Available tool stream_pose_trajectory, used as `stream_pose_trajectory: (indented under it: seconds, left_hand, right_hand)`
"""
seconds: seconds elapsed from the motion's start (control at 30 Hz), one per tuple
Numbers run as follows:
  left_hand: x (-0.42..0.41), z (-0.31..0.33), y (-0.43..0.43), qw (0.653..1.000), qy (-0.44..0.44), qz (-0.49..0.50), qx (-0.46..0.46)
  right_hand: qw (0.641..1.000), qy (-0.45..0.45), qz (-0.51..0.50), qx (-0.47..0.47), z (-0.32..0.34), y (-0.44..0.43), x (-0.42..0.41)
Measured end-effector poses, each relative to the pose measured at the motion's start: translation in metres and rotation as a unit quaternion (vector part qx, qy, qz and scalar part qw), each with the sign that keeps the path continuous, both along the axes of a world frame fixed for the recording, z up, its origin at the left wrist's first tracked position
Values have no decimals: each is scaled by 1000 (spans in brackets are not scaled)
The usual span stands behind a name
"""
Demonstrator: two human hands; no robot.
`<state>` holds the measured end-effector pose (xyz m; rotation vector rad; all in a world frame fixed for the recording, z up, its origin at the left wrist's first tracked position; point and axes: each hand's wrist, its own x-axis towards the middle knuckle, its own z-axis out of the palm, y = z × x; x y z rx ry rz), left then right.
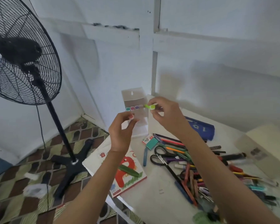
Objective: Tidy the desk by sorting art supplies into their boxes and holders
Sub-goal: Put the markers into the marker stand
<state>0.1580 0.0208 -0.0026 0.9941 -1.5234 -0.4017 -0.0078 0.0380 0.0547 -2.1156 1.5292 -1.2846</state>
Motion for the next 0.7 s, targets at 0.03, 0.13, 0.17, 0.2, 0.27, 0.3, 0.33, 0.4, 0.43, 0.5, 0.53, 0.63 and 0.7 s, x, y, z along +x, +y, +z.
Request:
stream_pose_trajectory:
  seconds: [0.03, 0.13, 0.17, 0.2, 0.27, 0.3, 0.33, 0.4, 0.43, 0.5, 0.53, 0.63, 0.7]
  left_hand:
    - [1, 1, 0, 1000, 0, -1, -16]
    - [2, 4, -1, 998, 5, 1, -58]
    - [2, 4, -2, 998, 6, 0, -64]
    - [3, 4, -3, 998, 4, -2, -70]
    - [5, -1, -9, 996, -23, -7, -87]
    - [7, -5, -13, 994, -52, -6, -98]
    - [9, -10, -18, 990, -88, -1, -106]
    - [10, -21, -28, 978, -166, 30, -123]
    - [10, -24, -31, 969, -201, 55, -136]
    - [10, -26, -36, 942, -268, 116, -165]
    - [9, -27, -37, 929, -299, 141, -167]
    - [8, -24, -38, 898, -396, 157, -112]
    - [4, -21, -40, 887, -437, 138, -61]
  right_hand:
    - [1000, 25, 0, 15, -1, -4, 0]
    - [996, 77, -1, 51, -4, -15, 0]
    - [994, 90, -4, 61, -4, -18, 1]
    - [992, 105, -10, 70, -4, -21, 3]
    - [985, 148, -29, 86, -4, -27, 6]
    - [980, 175, -39, 92, -3, -30, 8]
    - [974, 201, -46, 97, -2, -33, 11]
    - [961, 247, -53, 110, 0, -38, 14]
    - [956, 264, -54, 116, 0, -40, 16]
    - [951, 281, -57, 118, 0, -43, 18]
    - [948, 289, -58, 118, 1, -45, 18]
    - [930, 344, -59, 115, 1, -47, 20]
    - [919, 374, -56, 111, 2, -47, 23]
